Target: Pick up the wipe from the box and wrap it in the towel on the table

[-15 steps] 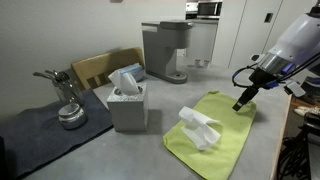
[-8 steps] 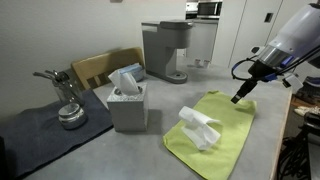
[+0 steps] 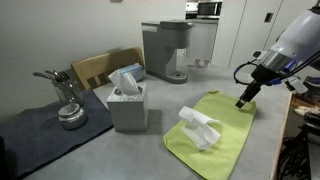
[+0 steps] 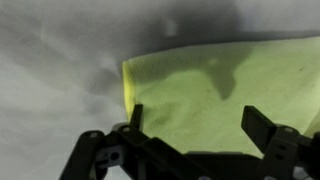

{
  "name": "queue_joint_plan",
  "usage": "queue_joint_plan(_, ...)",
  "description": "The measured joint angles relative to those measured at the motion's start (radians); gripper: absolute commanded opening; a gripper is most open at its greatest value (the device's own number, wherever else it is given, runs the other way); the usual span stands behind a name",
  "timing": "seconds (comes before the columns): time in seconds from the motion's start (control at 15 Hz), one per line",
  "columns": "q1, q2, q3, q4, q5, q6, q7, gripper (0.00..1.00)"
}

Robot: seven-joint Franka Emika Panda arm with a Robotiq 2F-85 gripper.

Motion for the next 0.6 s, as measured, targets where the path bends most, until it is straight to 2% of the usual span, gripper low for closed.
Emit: queue_joint_plan(0.6, -0.029, 0.027, -0.006, 0.080, -0.156, 0.003, 0.064, 1.00)
